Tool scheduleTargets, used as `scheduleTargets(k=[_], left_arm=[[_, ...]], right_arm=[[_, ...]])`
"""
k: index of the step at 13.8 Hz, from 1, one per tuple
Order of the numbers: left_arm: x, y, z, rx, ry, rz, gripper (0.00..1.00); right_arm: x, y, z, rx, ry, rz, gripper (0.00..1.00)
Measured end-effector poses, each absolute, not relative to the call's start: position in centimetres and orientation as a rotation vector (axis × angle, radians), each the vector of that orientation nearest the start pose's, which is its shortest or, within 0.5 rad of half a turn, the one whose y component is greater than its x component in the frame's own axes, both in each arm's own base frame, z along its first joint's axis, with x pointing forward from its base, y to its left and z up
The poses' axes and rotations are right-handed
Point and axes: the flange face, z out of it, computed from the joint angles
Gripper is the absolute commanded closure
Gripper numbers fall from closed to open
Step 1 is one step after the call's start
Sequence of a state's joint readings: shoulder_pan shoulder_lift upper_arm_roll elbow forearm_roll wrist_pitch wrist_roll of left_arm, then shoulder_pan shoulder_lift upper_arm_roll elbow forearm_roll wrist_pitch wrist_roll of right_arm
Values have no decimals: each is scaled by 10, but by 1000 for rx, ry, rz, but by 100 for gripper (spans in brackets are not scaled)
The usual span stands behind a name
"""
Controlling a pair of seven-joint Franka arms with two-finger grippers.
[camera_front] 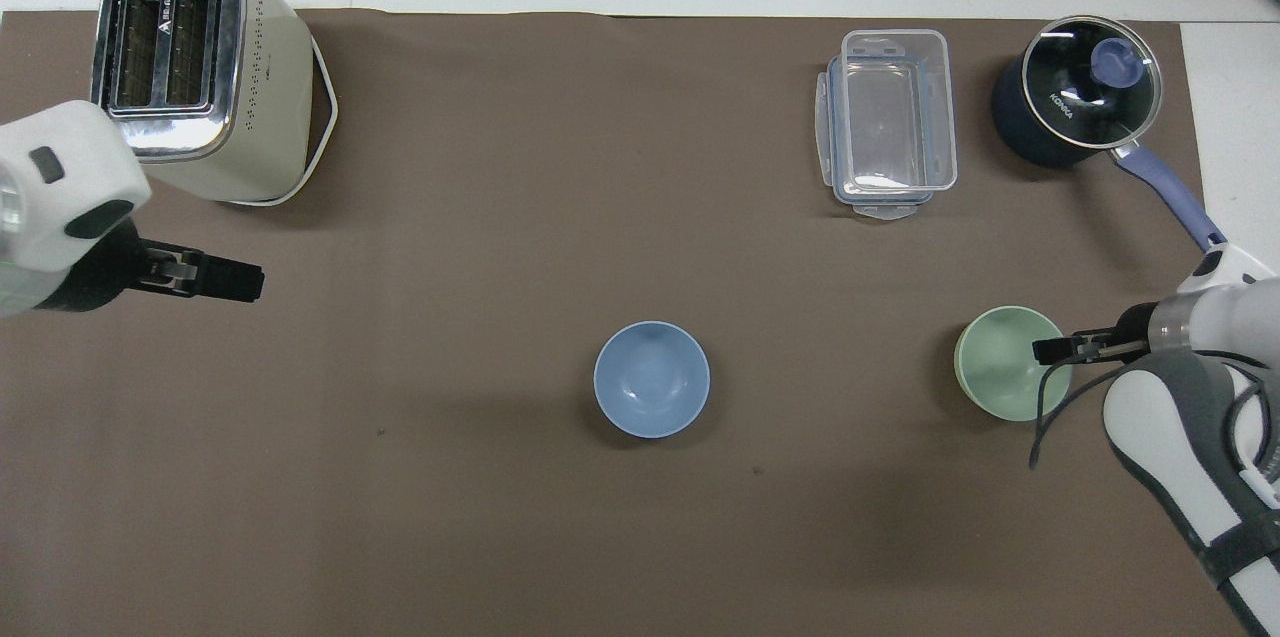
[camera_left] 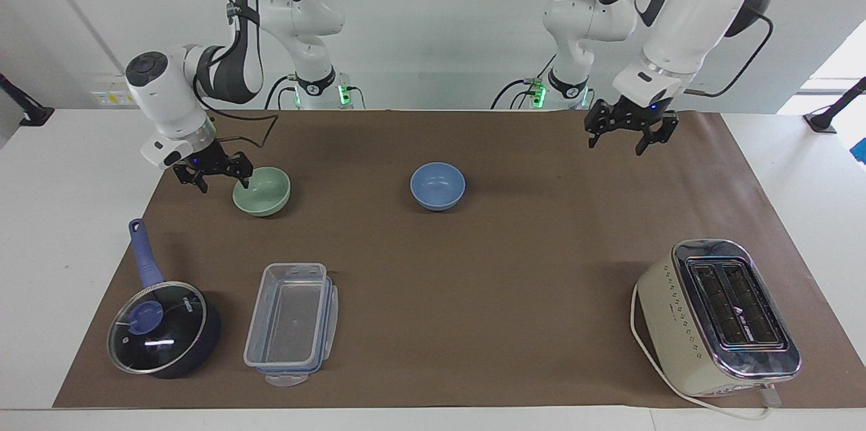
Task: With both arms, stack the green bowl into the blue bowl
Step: 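Release the blue bowl with the left gripper while the right gripper reaches the green bowl, then grasp the green bowl rim with the right gripper and lift it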
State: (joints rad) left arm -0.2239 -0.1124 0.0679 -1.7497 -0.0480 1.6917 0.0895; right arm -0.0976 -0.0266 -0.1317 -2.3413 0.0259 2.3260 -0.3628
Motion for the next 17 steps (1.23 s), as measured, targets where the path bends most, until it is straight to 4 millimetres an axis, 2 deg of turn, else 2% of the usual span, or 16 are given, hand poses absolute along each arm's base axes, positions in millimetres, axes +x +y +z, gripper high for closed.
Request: scheduleTargets(k=[3,5,7,8,10,13,16,17], left_arm=[[521,-54,655,-3159,387,-95,0],[521,-47,672,-3155,382,-76,0],[528,-46,677,-3148,376,-60,0],[533,-46,675,-3147,373,-50,0],[540,-45,669,-3145,367,-31,0],[540,-41,671,-3147,355,-16,0],[539,-35,673,-3148,339,-18,0],[538,-35,674,-3148,339,-17,0]], right_arm=[[481,-112,324,-3118,-178,-19,0],[480,-112,321,-3117,-180,-9,41],[480,-112,321,-3116,-200,-9,86],[480,-112,321,-3115,-207,-9,100],[480,-112,321,-3115,-210,-9,100],[482,-112,323,-3110,-230,-20,100],[491,-115,343,-3100,-275,-18,100],[497,-115,356,-3094,-282,-4,100]])
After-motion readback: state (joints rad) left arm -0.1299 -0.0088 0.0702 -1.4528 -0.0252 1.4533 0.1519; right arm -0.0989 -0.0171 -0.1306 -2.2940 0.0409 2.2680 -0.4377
